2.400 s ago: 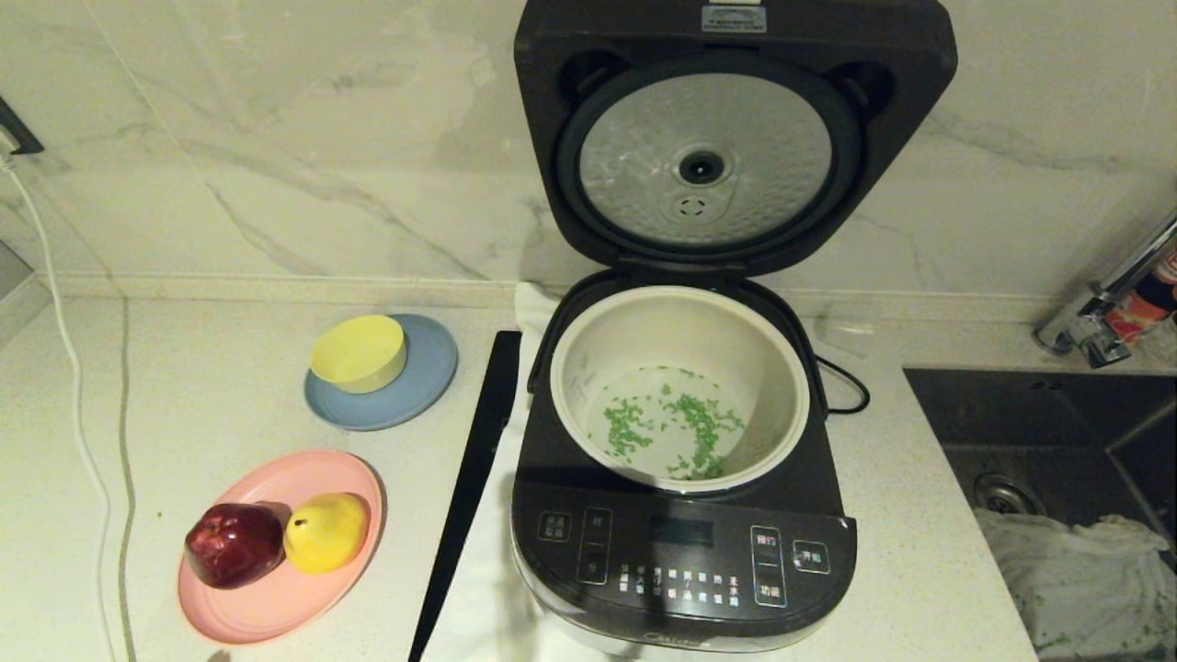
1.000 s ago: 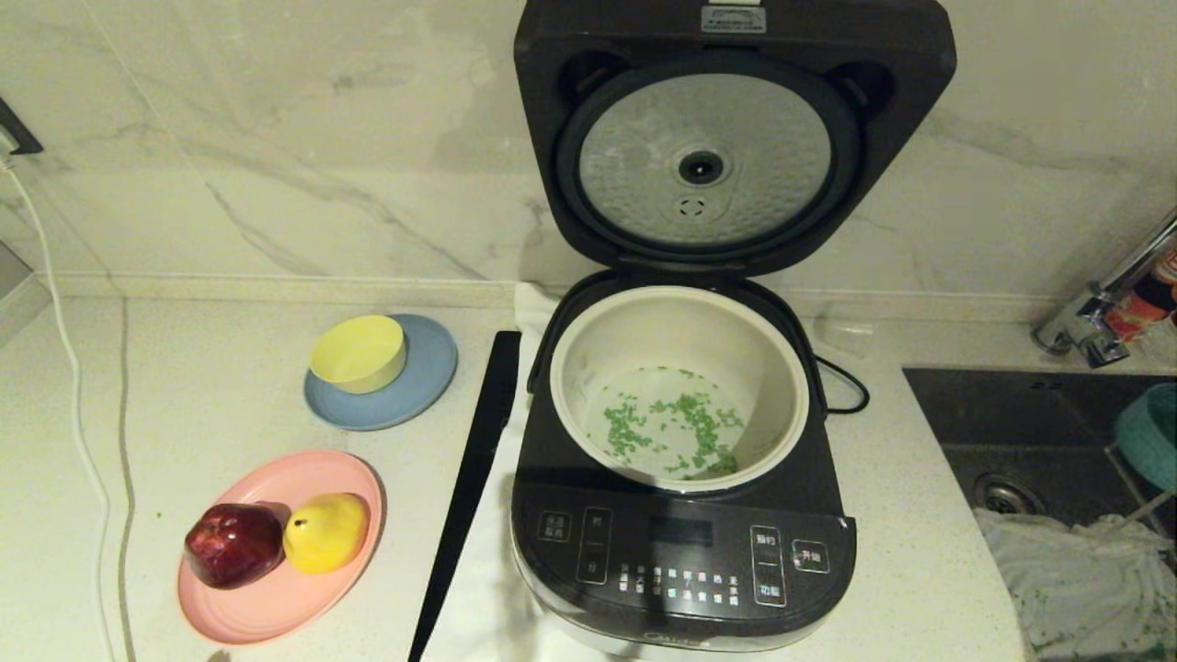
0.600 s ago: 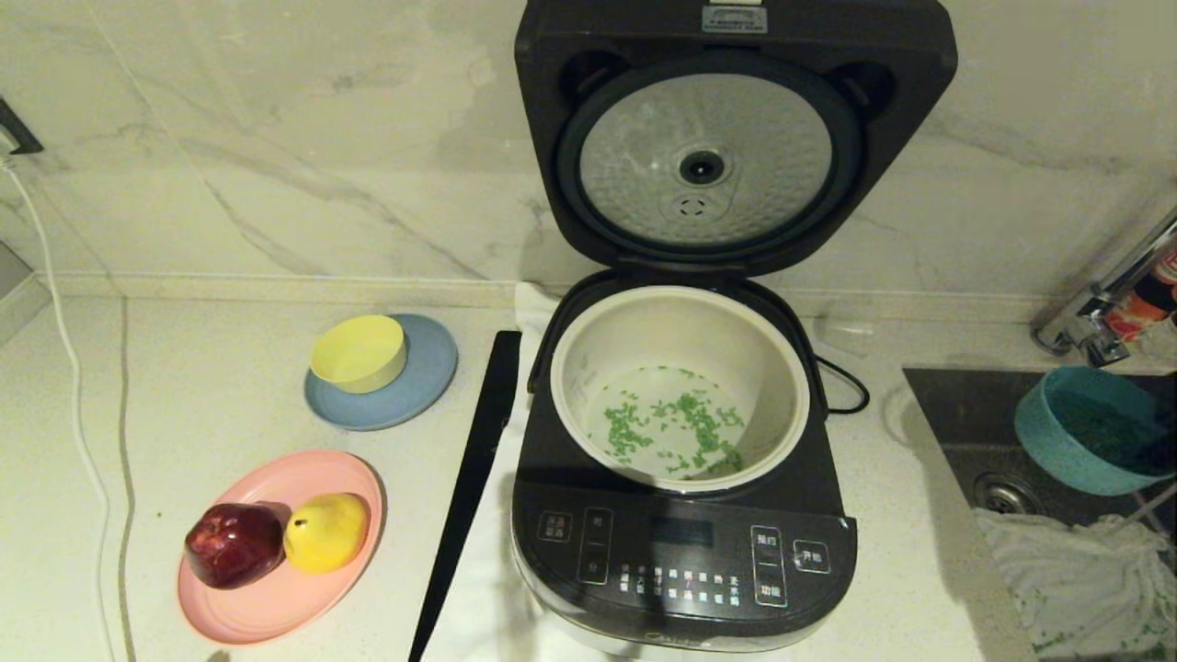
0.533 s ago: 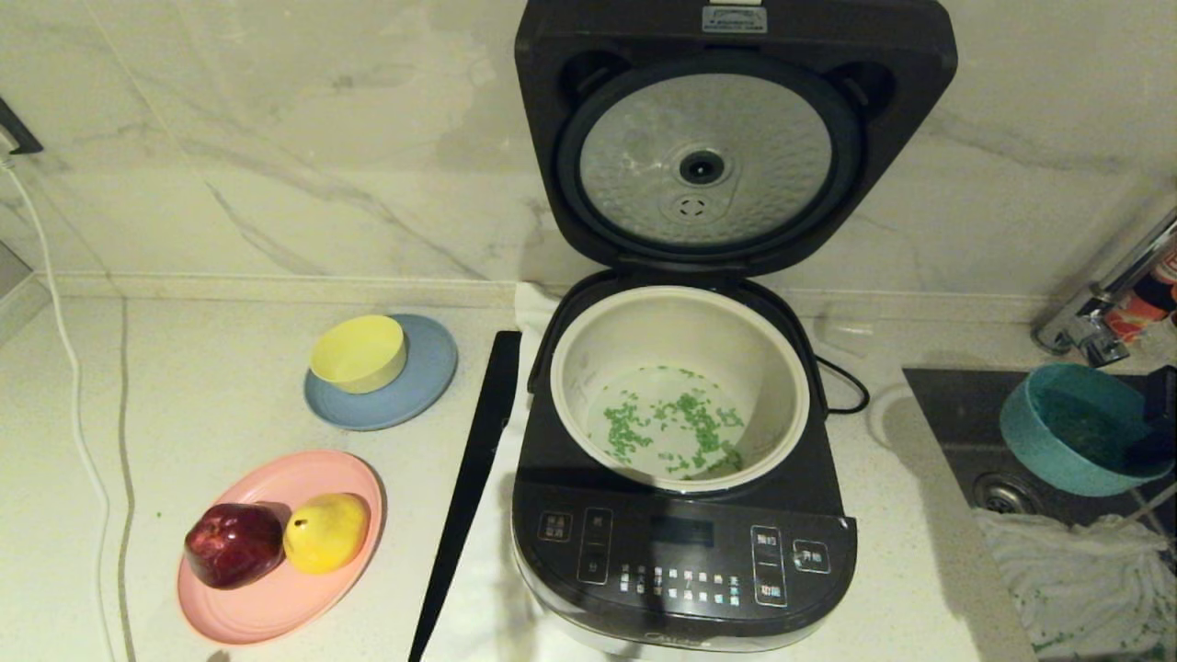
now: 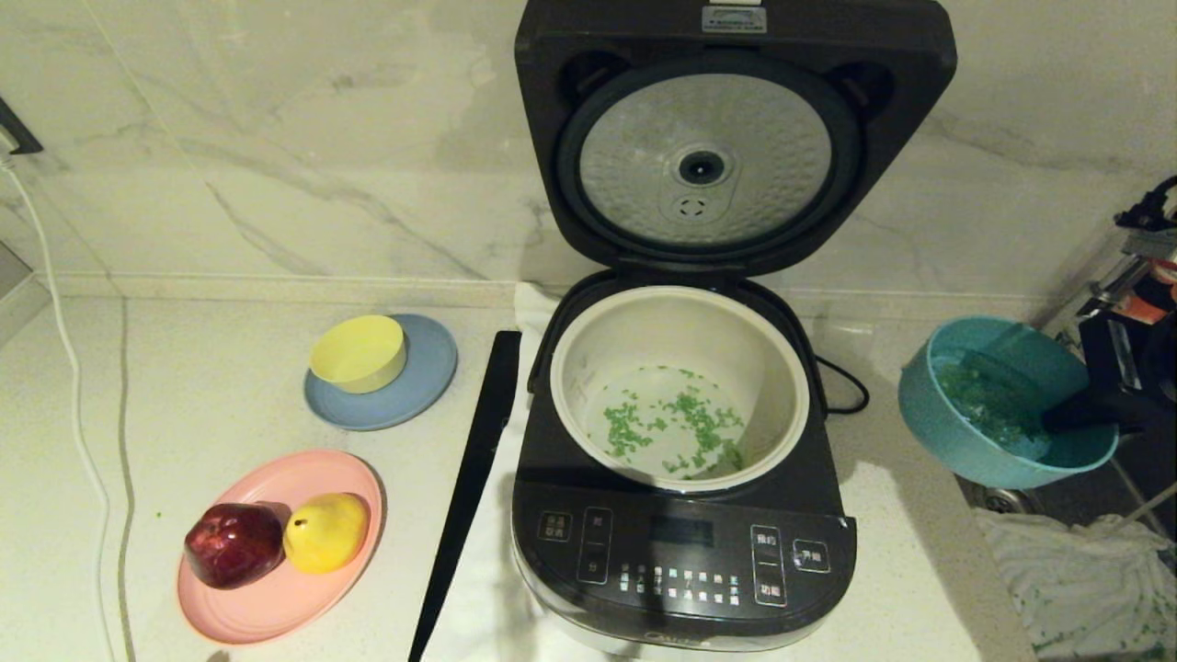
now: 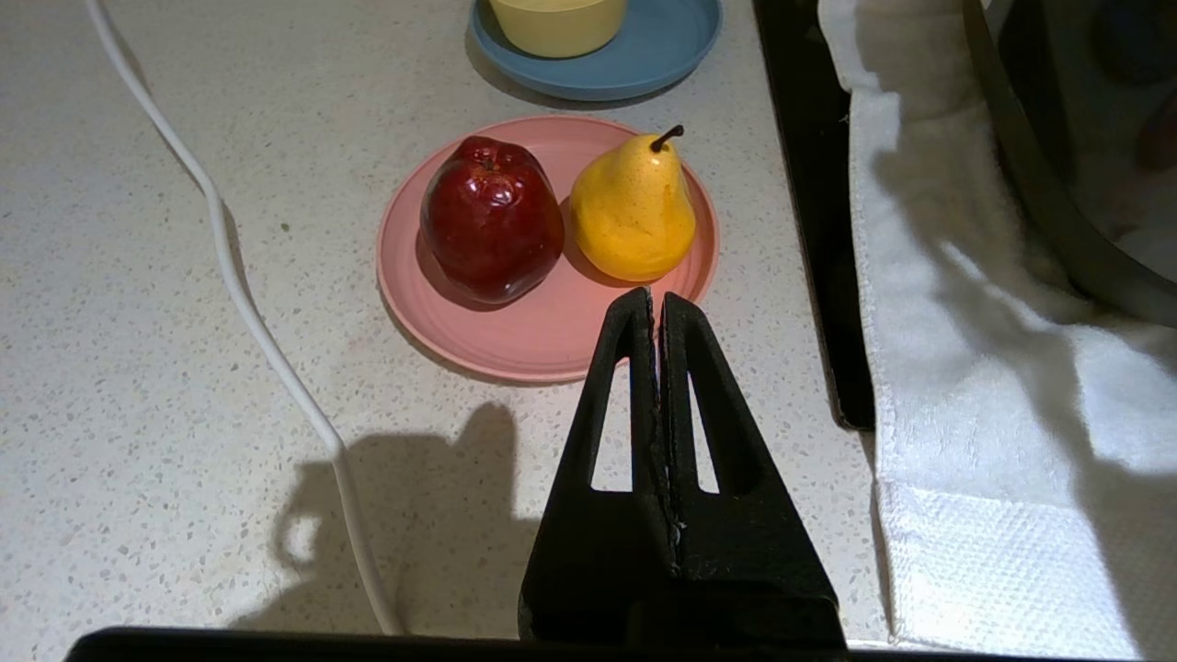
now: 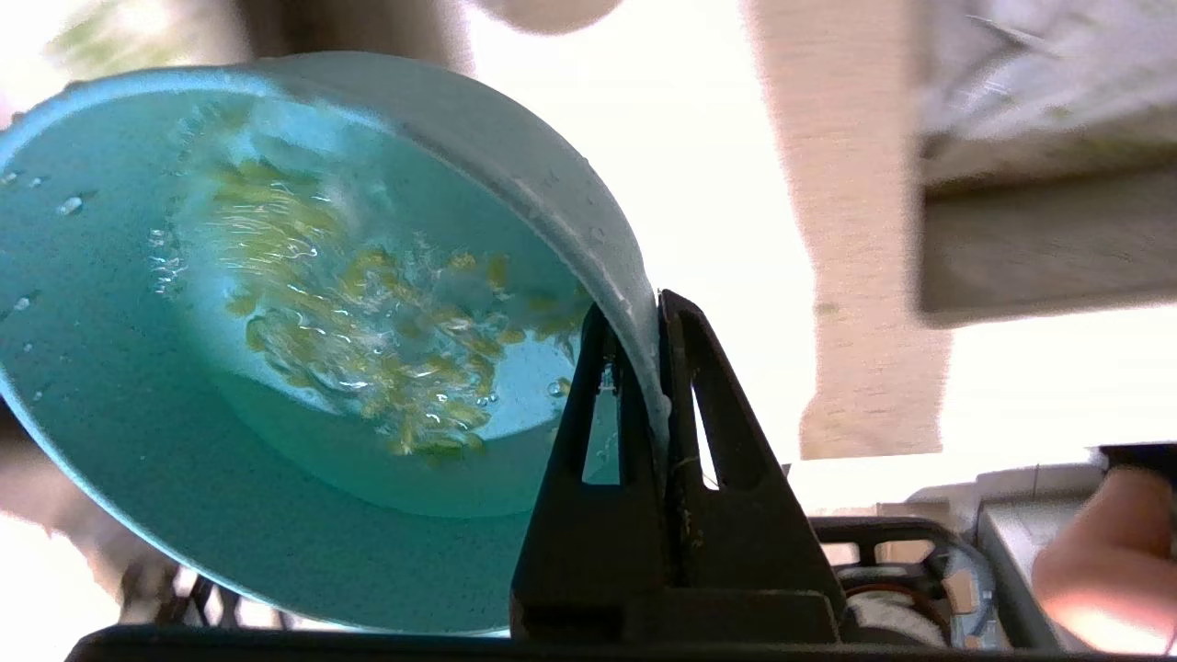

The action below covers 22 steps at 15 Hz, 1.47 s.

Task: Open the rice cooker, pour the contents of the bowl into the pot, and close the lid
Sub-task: Pour the water from the bowl into the rice cooker

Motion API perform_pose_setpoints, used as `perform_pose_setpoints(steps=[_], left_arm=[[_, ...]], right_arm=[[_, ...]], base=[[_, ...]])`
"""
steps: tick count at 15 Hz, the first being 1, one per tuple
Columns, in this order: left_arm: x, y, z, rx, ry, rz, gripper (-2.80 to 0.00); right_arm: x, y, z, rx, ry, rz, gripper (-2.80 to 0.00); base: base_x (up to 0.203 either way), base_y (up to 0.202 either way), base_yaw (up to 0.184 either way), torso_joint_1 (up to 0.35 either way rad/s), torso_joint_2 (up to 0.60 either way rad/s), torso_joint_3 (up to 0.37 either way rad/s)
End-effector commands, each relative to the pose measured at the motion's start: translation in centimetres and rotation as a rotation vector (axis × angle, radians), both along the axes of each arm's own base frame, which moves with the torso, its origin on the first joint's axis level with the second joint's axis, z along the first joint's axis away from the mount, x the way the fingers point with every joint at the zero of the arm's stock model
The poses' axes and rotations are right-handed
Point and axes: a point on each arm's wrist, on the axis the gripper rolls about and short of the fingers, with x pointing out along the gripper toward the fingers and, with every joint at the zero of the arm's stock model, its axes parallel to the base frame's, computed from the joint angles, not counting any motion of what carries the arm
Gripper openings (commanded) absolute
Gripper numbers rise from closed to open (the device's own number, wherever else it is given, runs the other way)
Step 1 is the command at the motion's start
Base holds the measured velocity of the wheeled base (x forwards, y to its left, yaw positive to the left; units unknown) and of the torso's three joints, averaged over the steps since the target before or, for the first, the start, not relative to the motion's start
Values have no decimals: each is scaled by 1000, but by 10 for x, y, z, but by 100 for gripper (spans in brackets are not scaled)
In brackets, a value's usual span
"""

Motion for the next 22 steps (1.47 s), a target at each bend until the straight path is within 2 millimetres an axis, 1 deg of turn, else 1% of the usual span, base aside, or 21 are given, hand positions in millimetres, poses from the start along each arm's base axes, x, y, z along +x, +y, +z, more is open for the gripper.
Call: perform_pose_setpoints(steps=[1, 5, 9, 12, 16, 22], left_arm=[[0, 0, 0, 1, 0, -1, -280], [0, 0, 0, 1, 1, 0, -280], [0, 0, 0, 1, 0, 0, -280], [0, 0, 0, 1, 0, -1, -280], [0, 0, 0, 1, 0, 0, -280], [0, 0, 0, 1, 0, -1, -280]], right_arm=[[-5, 31, 13, 0, -2, 98, -280], [-2, 78, 14, -38, 1, 176, -280], [7, 121, 4, -94, -26, 206, -280], [20, 148, -6, -126, -110, 178, -280], [35, 167, -11, -151, -233, 104, -280], [45, 193, -16, -222, -443, -36, -280]], base=[[0, 0, 0, 0, 0, 0], [0, 0, 0, 0, 0, 0], [0, 0, 0, 0, 0, 0], [0, 0, 0, 0, 0, 0], [0, 0, 0, 0, 0, 0], [0, 0, 0, 0, 0, 0]])
